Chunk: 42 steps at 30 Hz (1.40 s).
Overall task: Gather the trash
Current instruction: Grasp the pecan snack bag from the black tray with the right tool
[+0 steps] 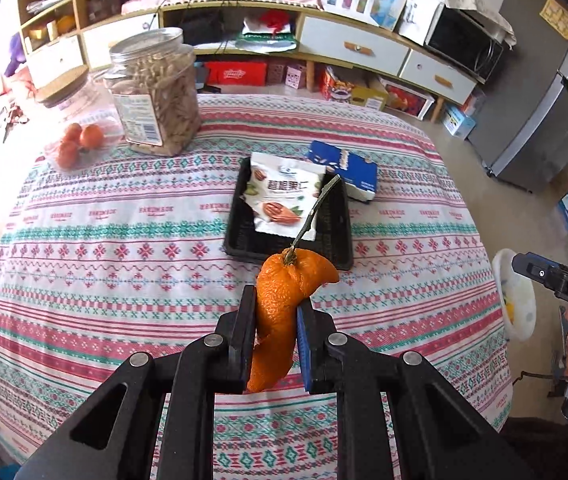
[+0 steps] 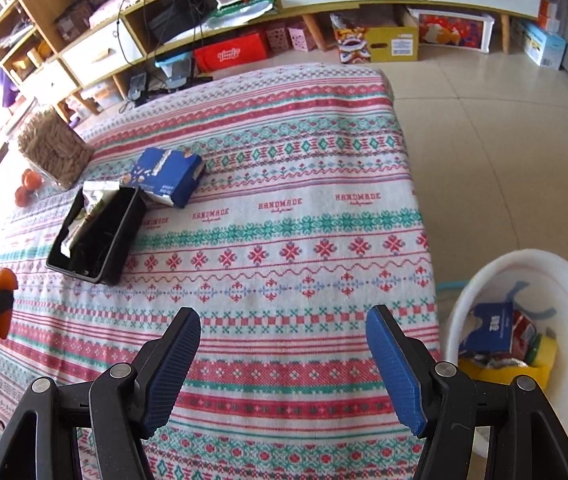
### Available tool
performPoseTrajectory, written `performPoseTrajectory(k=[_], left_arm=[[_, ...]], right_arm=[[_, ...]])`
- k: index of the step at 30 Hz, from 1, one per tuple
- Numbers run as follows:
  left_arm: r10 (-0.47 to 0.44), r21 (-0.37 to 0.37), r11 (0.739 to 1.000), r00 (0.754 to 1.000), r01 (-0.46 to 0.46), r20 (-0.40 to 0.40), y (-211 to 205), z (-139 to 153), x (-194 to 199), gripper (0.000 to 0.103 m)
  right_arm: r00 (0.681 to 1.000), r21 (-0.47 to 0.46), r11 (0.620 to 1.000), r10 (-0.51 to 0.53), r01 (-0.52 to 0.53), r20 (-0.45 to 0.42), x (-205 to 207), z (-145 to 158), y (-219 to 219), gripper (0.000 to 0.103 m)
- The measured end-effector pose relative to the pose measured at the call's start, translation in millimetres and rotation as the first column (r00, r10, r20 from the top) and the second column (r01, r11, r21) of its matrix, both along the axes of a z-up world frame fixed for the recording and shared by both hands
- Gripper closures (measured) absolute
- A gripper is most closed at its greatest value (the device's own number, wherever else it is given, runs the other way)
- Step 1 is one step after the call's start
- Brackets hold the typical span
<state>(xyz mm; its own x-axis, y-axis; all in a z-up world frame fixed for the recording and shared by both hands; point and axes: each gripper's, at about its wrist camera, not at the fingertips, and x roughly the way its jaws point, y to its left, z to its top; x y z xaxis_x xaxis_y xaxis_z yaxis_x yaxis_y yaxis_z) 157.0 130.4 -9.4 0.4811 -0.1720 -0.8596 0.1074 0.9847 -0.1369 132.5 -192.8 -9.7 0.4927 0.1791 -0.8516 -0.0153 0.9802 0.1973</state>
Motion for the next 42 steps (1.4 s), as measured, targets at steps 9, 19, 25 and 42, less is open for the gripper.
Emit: performPoseTrajectory(k=[9,19,25,42], left_arm=[[0.095,-0.013,0.995,0.995,-0.095,-0.023,49.9,-8.0,20.0,0.084],[0.123,-0.017,0.992,0.992,-0.123,-0.013,65.0,-4.8,19.4,0.084],[0.142,-0.020,0.990,0.990,-0.143,-0.016,70.6,-5.1,17.4,0.084],[0.119,-0.006,0.993,0.993,-0.119,-0.012,58.5,-5.0,14.6,0.084]], right_arm=[[0.988,-0.035,0.987,0.153,-0.154,-0.029,58.9,-23.3,81.4,0.031],[0.912,0.183,0.894,0.405,-0.410,0.063,82.6,-39.4,155.8,0.052],[0.932,0.141,0.921,0.362,-0.362,0.030,105.0,-51.3,181.1,0.057],[0.943,0.096,0.939,0.333,-0.331,-0.008,102.3,-51.7,189.2,0.098]])
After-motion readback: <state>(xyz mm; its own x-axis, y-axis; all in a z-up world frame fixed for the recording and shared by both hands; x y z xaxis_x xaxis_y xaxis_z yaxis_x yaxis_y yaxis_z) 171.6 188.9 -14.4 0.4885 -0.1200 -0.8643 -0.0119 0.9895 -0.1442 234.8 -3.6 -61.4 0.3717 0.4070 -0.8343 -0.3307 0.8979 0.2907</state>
